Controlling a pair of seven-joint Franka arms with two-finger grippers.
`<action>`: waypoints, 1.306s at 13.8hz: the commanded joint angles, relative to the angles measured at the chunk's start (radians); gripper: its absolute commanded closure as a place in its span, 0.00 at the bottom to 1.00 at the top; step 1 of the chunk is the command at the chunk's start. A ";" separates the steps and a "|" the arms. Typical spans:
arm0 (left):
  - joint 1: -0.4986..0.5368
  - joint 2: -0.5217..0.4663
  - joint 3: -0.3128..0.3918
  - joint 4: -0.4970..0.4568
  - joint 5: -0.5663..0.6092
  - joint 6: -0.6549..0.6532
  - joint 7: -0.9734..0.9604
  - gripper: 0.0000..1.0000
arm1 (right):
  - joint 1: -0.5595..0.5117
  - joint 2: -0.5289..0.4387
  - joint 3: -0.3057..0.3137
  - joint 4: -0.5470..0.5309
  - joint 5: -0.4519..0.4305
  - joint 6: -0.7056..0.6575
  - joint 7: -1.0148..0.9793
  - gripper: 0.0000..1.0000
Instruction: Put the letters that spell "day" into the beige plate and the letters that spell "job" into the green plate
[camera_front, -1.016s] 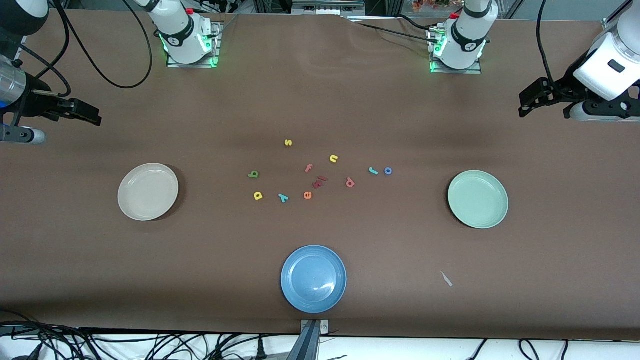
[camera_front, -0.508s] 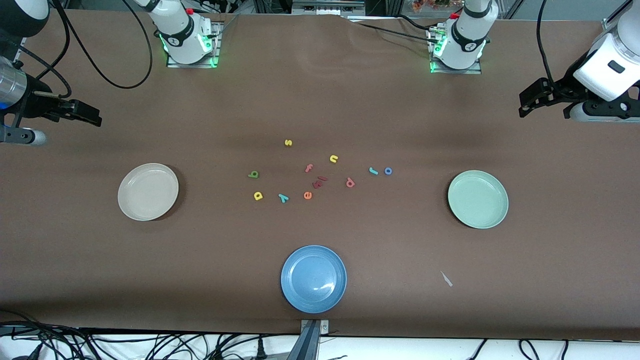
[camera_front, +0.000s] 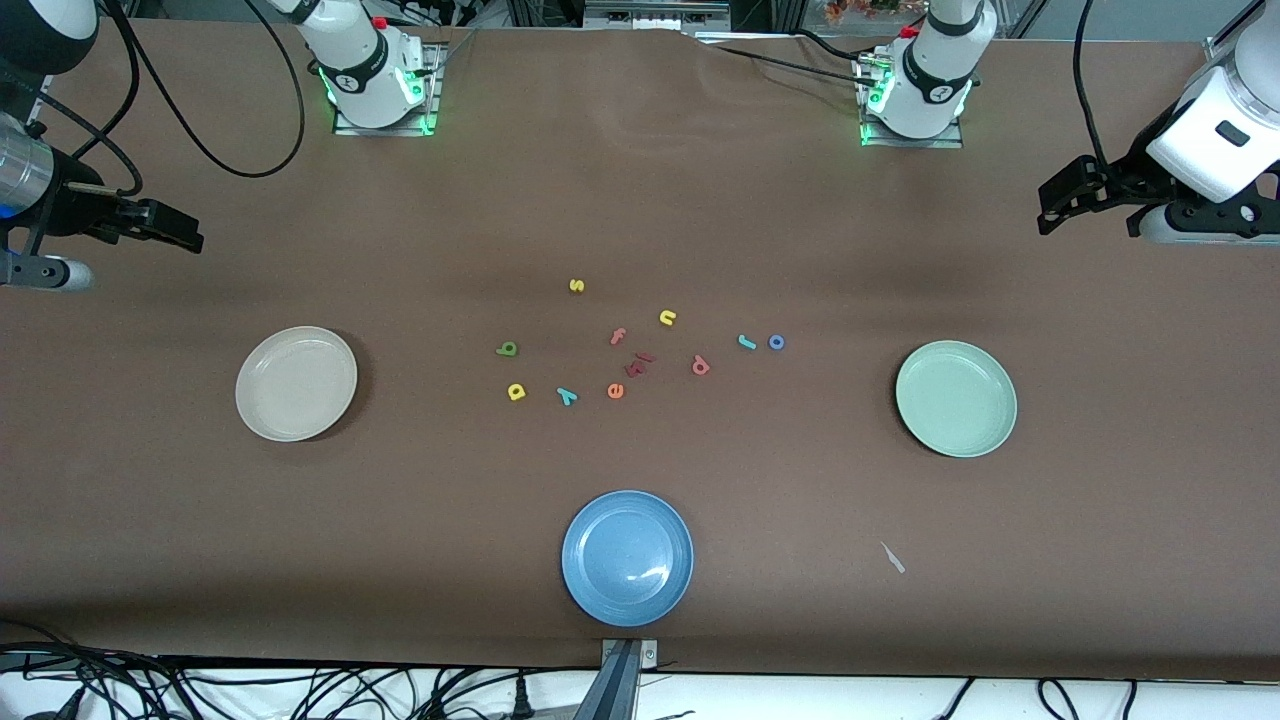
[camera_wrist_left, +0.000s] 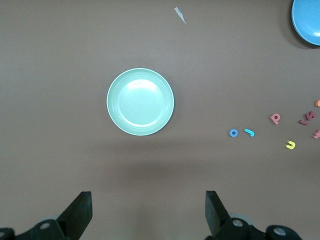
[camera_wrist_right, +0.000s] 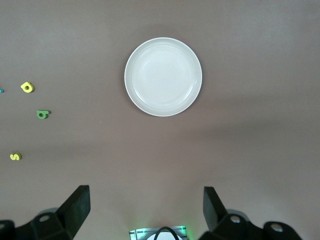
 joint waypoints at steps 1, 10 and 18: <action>0.006 0.013 -0.004 0.030 0.010 -0.027 0.016 0.00 | 0.001 -0.006 -0.004 -0.008 0.003 0.008 -0.015 0.00; 0.004 0.013 -0.004 0.032 0.012 -0.030 0.018 0.00 | 0.000 -0.006 -0.004 -0.008 0.003 0.008 -0.015 0.00; -0.040 0.055 -0.010 0.030 0.001 -0.033 0.021 0.00 | 0.000 -0.006 -0.006 -0.008 0.003 0.007 -0.015 0.00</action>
